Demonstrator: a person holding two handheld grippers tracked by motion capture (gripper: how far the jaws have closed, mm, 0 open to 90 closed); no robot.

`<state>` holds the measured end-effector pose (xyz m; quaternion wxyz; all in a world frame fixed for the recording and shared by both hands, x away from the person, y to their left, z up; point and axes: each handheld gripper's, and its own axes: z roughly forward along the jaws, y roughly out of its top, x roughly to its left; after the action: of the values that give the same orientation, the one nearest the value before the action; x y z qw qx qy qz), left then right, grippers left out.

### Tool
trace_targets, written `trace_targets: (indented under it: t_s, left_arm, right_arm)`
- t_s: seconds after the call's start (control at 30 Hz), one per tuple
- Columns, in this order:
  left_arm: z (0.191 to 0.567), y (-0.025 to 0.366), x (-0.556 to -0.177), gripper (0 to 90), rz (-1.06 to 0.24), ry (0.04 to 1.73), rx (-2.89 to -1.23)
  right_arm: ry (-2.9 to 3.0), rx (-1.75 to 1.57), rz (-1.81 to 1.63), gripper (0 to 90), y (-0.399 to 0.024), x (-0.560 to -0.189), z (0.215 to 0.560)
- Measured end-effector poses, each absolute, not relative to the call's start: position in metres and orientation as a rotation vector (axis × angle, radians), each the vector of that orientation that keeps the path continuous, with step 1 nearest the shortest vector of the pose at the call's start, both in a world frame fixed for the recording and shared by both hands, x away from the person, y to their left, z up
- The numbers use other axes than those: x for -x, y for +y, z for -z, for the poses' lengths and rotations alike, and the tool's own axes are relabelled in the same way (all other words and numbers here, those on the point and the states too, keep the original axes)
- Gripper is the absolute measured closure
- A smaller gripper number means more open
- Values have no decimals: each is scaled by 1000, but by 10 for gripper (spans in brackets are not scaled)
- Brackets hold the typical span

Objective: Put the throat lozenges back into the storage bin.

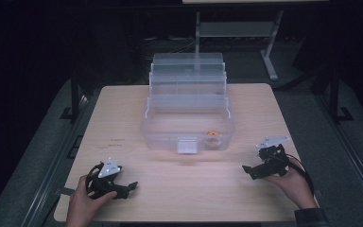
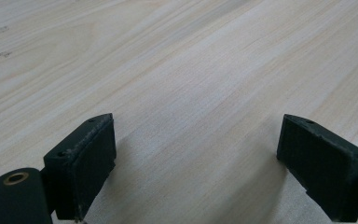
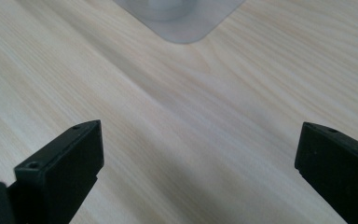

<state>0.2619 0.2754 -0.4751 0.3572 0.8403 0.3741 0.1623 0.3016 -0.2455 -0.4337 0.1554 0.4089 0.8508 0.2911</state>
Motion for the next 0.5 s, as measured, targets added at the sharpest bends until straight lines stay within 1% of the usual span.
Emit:
trace_targets:
  t_s: [0.2,0.5]
  left_arm:
    - [475,275,-262,109,-432,996,-2162]
    - [475,275,-263,108,-455,1047,-2142]
  right_arm:
    - [2384,-1203,-872,8,-257,-287,446]
    - [2350,-1264,-873,8,-275,-270,474]
